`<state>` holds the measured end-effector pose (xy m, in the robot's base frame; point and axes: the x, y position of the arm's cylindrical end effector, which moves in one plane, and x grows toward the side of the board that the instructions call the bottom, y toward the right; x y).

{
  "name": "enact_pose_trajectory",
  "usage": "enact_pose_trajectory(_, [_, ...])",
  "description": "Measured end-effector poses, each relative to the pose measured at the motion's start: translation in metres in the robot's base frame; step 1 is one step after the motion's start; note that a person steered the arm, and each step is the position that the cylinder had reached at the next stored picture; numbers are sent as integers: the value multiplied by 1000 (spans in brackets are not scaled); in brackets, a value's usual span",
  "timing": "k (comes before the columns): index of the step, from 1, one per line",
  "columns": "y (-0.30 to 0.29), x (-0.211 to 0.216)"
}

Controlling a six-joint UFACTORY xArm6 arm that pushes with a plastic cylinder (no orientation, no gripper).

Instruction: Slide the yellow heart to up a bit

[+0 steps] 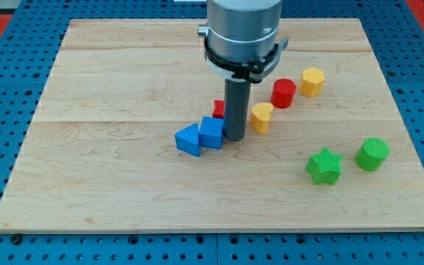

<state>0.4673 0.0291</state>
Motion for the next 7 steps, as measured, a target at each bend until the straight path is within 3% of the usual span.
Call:
enact_pose_trajectory(2, [-1,-37])
enact_pose_trajectory(3, [-1,-35])
enact_pose_trajectory(6, [30,29])
enact_pose_trajectory(7, [53,31])
